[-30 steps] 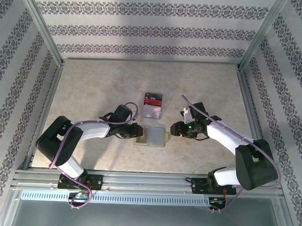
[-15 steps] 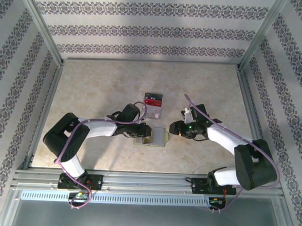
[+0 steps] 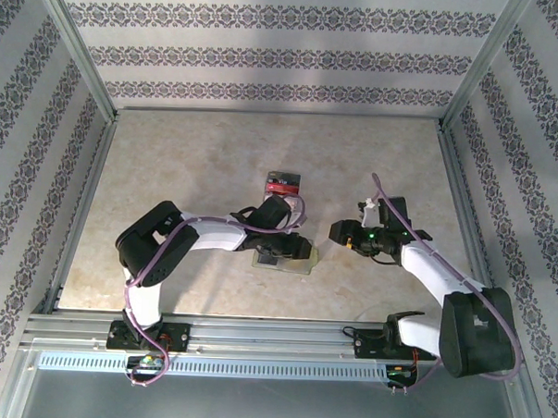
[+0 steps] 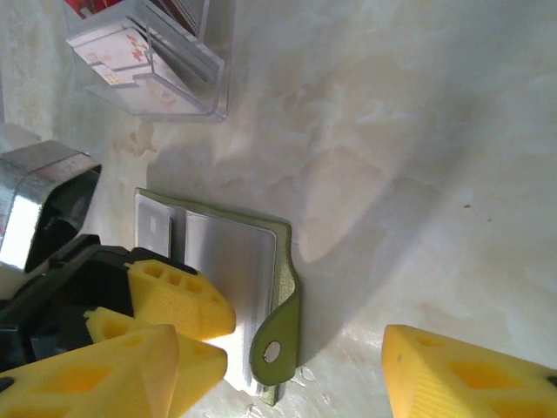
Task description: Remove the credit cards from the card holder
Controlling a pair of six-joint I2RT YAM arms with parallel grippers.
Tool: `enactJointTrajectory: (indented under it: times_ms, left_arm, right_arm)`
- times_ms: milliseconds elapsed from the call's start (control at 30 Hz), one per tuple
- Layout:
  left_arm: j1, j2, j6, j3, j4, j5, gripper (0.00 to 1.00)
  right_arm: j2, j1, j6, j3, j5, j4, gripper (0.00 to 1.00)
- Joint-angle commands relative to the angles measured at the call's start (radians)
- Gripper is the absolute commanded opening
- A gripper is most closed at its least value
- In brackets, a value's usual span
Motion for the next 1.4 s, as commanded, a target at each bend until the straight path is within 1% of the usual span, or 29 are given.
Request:
enactJointTrajectory:
  times_ms: [0,67,167,300,400,500,567,633,700,833,967,1067,1167,1367]
  left_arm:
    - [-0.027,0.014,-0.004,0.042,0.032,0.027,0.42]
    - [-0.032,0.013,-0.001,0.050,0.026,0.021,0.46]
    - [-0.032,0.000,0.004,0.046,0.025,0.018,0.46]
    - [-0.010,-0.099,0.043,0.023,-0.023,-0.023,0.46]
    - [0.046,-0.213,0.060,-0.024,-0.070,-0.047,0.44]
    - [0.125,-0.321,0.062,-0.095,-0.113,-0.058,0.38]
    - [0.187,-0.380,0.059,-0.150,-0.143,-0.059,0.33]
    - [0.245,-0.416,0.046,-0.202,-0.159,-0.051,0.27]
    - [0.294,-0.437,0.028,-0.249,-0.158,-0.030,0.21]
    - [0.339,-0.438,0.028,-0.296,-0.158,0.002,0.12]
    - [0.341,-0.392,0.038,-0.296,-0.145,0.029,0.07]
    - [0.341,-0.346,0.048,-0.285,-0.142,0.042,0.03]
    - [0.340,-0.302,0.041,-0.280,-0.106,0.069,0.02]
    - [0.318,-0.263,0.059,-0.255,-0.105,0.057,0.00]
  right_arm:
    - [-0.031,-0.018,0.000,-0.004,-0.028,-0.024,0.68]
    - [-0.029,-0.024,-0.008,0.001,-0.030,-0.037,0.69]
    - [-0.033,-0.027,0.001,0.003,-0.042,-0.032,0.68]
    - [-0.038,-0.025,0.060,0.016,-0.073,-0.026,0.60]
    - [-0.031,0.014,0.120,0.032,-0.092,0.001,0.53]
    - [-0.016,0.115,0.217,0.035,-0.063,0.095,0.50]
    - [0.014,0.212,0.286,0.044,-0.025,0.174,0.49]
    - [0.052,0.296,0.357,0.051,0.025,0.248,0.51]
    - [0.093,0.368,0.443,0.050,0.082,0.322,0.55]
    - [0.193,0.484,0.538,0.069,0.158,0.412,0.57]
    - [0.278,0.556,0.562,0.093,0.214,0.418,0.52]
    - [0.321,0.580,0.563,0.104,0.236,0.420,0.49]
    - [0.354,0.592,0.560,0.116,0.244,0.420,0.45]
    - [0.384,0.605,0.558,0.116,0.261,0.411,0.44]
